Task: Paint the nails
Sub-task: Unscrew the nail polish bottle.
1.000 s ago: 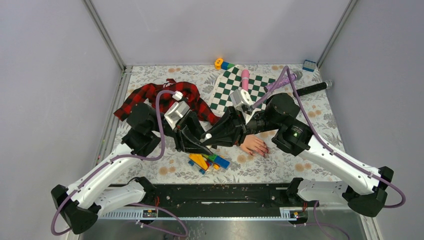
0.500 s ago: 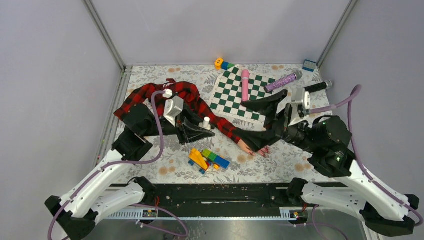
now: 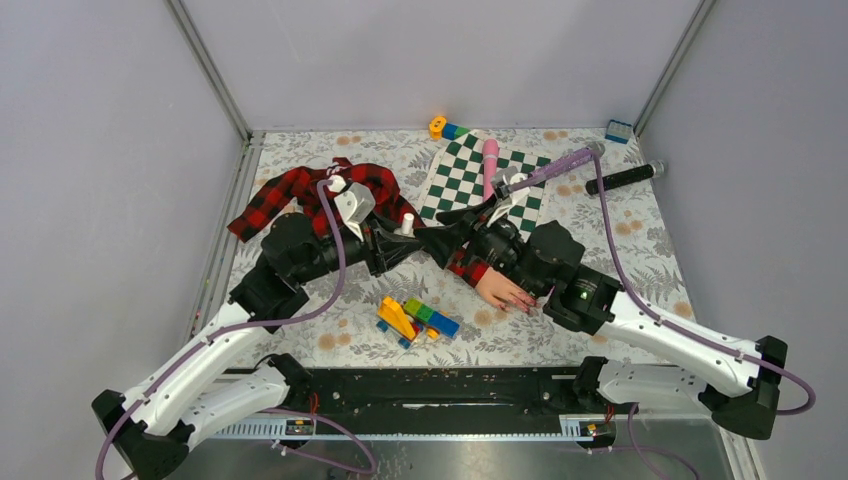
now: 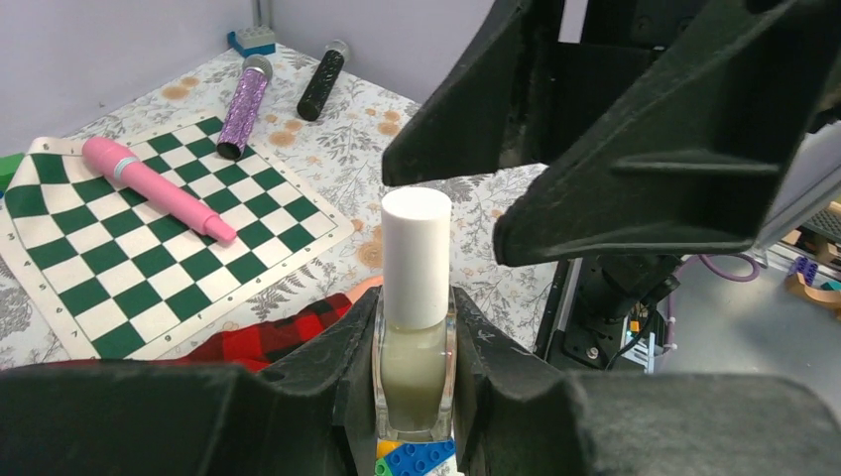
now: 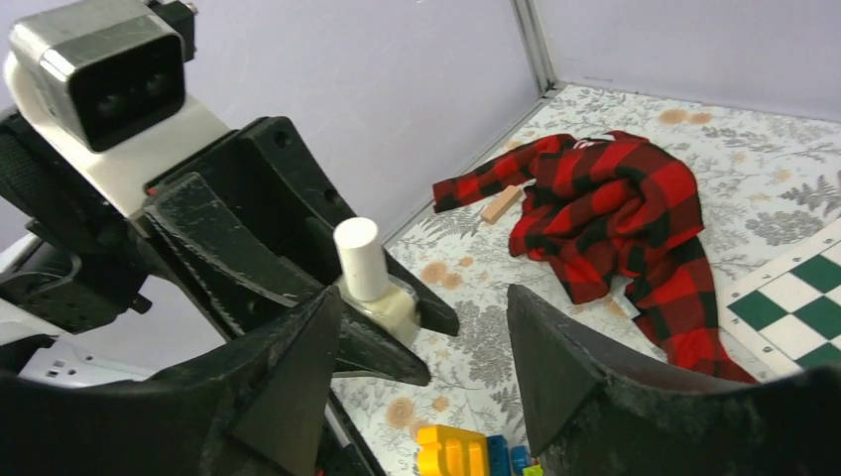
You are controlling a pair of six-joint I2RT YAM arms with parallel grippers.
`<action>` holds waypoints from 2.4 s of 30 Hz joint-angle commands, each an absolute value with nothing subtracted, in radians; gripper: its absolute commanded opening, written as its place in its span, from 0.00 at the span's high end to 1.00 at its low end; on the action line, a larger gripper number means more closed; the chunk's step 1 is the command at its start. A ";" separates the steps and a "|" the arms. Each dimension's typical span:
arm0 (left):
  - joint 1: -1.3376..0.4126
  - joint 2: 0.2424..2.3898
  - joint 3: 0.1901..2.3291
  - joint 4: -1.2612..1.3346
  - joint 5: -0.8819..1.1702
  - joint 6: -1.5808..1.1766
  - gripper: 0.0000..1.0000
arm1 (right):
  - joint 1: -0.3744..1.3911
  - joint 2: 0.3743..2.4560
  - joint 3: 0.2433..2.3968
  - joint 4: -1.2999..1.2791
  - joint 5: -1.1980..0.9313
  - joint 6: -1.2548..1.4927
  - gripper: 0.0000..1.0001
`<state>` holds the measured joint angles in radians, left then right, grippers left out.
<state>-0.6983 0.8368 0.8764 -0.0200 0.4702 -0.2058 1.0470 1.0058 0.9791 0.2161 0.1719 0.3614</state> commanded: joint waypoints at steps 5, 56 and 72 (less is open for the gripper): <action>-0.702 0.844 0.907 -0.032 0.388 -0.178 1.00 | 1.078 1.034 1.057 0.310 0.228 0.406 0.36; -0.702 0.837 0.920 -0.029 0.438 -0.187 1.00 | 1.048 1.206 1.262 0.046 0.016 0.374 1.00; -0.696 0.892 0.965 0.146 1.016 -0.320 1.00 | 0.896 1.031 1.114 0.224 -0.659 0.271 1.00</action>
